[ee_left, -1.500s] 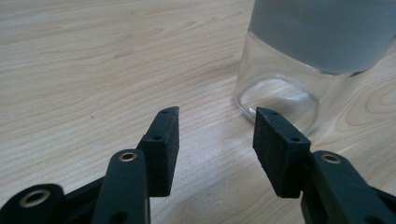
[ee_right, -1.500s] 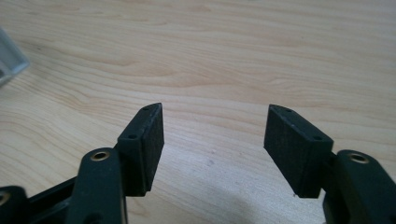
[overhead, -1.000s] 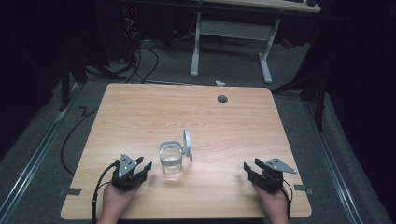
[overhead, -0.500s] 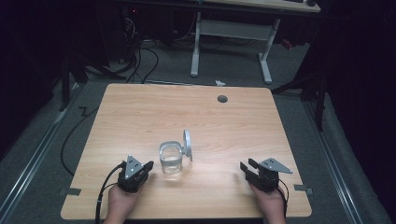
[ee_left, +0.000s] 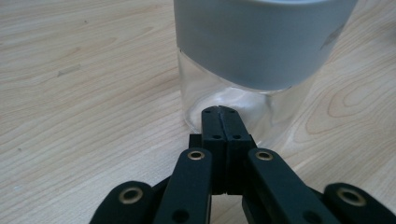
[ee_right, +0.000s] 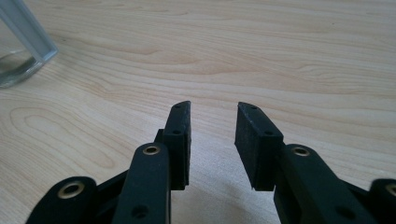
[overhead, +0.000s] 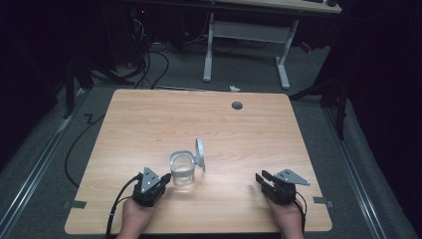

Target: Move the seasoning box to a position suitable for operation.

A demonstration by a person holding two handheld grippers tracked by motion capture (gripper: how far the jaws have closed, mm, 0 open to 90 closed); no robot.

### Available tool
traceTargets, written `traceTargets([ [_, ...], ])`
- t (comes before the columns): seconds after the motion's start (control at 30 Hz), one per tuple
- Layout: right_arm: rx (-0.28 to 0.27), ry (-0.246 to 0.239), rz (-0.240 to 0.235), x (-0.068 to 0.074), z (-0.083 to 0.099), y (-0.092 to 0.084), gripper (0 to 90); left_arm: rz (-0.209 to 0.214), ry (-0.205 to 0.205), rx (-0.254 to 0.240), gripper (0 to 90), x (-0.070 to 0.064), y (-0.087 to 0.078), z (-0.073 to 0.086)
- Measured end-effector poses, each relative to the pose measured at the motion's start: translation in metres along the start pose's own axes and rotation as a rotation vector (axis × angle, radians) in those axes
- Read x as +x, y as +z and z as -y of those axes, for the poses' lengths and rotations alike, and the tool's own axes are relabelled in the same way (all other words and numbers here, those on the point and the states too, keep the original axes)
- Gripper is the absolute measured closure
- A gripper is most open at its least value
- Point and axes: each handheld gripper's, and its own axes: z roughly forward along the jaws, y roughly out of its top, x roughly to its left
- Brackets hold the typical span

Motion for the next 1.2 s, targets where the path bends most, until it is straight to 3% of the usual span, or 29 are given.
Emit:
traceTargets([
  [0.17,0.001,-0.019,0.019,0.002,-0.001,-0.001,72.2,0.019,-0.009,0.006,90.0,-0.006,-0.001,0.001],
  [0.4,0.012,-0.014,0.014,0.0,0.0,0.0,71.2,0.053,-0.017,0.023,90.0,-0.016,0.001,0.005],
  [0.63,-0.005,-0.015,0.017,0.0,0.0,-0.001,70.9,0.1,0.003,0.052,89.5,-0.037,0.008,0.016],
  [1.2,-0.02,-0.004,0.011,-0.002,0.001,-0.005,70.9,0.109,0.004,0.075,90.0,-0.054,0.029,0.024],
])
